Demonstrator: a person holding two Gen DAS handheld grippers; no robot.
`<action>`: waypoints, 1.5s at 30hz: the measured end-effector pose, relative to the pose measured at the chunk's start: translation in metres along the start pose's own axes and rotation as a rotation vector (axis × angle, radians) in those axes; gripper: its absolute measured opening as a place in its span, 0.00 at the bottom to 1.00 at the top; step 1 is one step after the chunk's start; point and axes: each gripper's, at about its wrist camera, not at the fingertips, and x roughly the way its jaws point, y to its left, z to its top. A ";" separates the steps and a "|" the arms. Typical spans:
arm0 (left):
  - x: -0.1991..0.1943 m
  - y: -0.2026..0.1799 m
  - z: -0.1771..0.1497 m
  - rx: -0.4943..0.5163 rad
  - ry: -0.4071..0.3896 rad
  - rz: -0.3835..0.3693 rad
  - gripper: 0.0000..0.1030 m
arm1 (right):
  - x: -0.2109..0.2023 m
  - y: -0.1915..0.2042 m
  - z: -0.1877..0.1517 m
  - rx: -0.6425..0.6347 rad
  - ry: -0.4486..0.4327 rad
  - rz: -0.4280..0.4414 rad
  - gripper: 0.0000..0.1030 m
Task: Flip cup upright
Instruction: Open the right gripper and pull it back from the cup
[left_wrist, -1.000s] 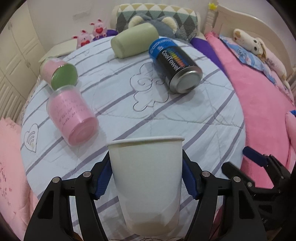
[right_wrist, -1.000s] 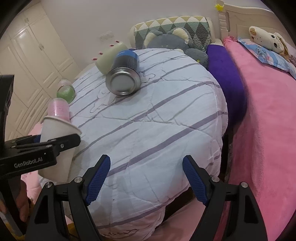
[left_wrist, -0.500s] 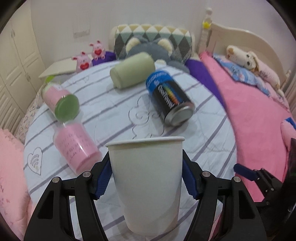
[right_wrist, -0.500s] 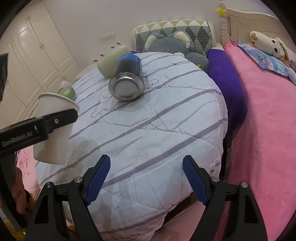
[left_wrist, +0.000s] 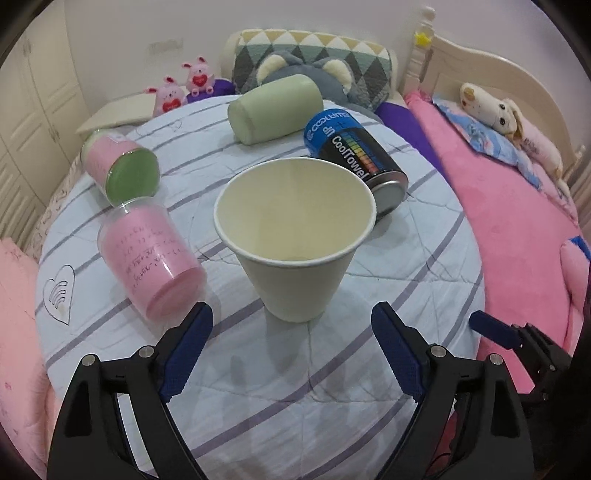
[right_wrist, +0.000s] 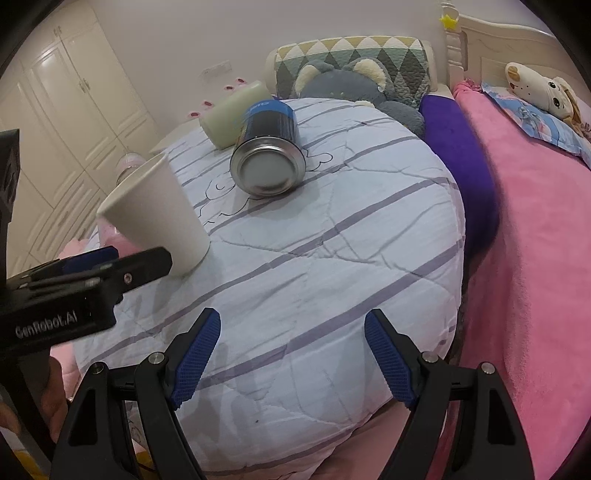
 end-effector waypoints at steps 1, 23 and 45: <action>0.000 0.001 0.000 -0.002 0.000 -0.001 0.87 | 0.000 0.000 0.000 0.001 0.000 -0.003 0.79; -0.006 -0.002 -0.011 0.037 0.005 0.034 0.87 | -0.009 0.004 -0.004 0.025 -0.003 -0.044 0.79; -0.043 0.026 -0.050 0.059 -0.064 0.019 0.89 | -0.049 0.048 -0.036 0.028 -0.066 -0.129 0.79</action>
